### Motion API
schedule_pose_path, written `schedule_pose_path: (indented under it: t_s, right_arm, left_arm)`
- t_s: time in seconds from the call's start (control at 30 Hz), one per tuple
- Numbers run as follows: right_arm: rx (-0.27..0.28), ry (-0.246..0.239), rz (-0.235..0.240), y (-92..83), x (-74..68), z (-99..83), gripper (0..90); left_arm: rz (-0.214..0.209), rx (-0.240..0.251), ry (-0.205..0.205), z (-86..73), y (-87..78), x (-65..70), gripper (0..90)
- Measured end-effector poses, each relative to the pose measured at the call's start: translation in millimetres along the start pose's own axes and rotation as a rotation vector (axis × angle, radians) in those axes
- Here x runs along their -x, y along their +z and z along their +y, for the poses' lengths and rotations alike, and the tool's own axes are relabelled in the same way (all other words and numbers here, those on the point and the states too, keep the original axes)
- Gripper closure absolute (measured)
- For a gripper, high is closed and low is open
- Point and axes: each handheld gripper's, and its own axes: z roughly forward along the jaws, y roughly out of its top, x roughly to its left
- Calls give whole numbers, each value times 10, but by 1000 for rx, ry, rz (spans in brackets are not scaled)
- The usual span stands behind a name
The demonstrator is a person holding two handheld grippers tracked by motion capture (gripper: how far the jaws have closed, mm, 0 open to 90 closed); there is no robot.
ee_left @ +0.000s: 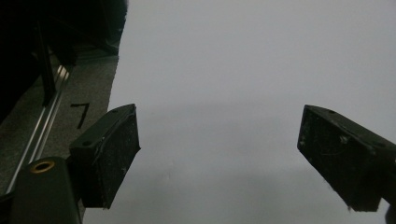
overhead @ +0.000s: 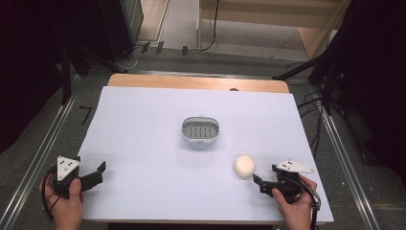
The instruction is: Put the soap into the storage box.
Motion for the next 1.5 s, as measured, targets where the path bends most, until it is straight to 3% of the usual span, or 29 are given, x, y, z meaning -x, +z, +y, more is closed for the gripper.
schedule_pose_path:
  t_s: [0.6, 0.9, 1.5]
  right_arm:
    - [-64, -10, 84, 108, -151, 127, 137]
    - [-101, -6, 93, 158, -192, 227, 137]
    - [-176, -10, 36, 320, -351, 348, 176]
  left_arm:
    - [1, -1, -1, -1, 0, 1, 138]
    - [2, 3, 2, -3, -1, 4, 138]
    - [-1, 3, 3, -3, -2, 2, 138]
